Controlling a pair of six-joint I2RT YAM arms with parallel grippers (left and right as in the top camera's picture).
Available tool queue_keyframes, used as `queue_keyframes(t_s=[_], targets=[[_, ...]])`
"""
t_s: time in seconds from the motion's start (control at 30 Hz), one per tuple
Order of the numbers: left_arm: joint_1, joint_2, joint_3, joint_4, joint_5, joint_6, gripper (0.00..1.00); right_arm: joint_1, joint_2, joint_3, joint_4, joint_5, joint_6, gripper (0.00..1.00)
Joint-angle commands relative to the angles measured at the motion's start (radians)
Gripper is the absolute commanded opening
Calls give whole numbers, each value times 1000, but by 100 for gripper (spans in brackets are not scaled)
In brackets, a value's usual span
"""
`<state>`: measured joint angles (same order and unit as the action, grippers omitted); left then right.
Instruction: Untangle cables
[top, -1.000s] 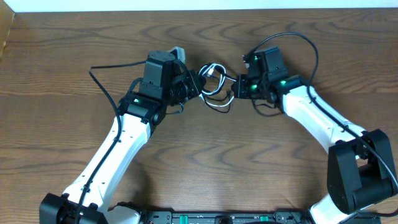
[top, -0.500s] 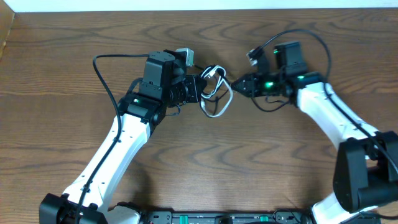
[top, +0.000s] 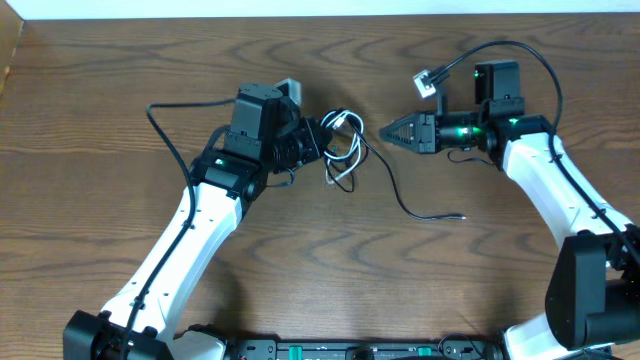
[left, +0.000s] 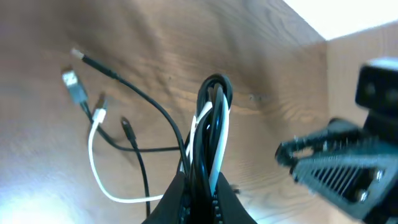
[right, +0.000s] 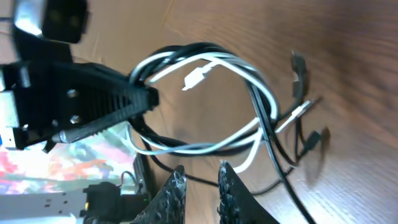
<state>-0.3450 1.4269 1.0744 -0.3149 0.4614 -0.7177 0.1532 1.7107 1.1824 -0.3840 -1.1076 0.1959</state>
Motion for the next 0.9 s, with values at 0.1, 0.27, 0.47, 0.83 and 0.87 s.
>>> queue_keyframes(t_s=[0.1,0.27,0.47,0.83,0.87], targets=[[2,-7,6,-18,-32,-438,8,63,-14,-5,-2,15,270,9],[2,-7,6,-62,-158,-580,8,98,-14,-5,-2,18,433,7],[2,-7,6,-58,-220,-597,8,127,-14,-5,-3,54,586,7],[1,-7,6,-20,-143,-554,8,232,-14,-5,18,346,805,15],[2,-7,6,-20,-136,-544,8,232,-14,-5,29,345,807,14]])
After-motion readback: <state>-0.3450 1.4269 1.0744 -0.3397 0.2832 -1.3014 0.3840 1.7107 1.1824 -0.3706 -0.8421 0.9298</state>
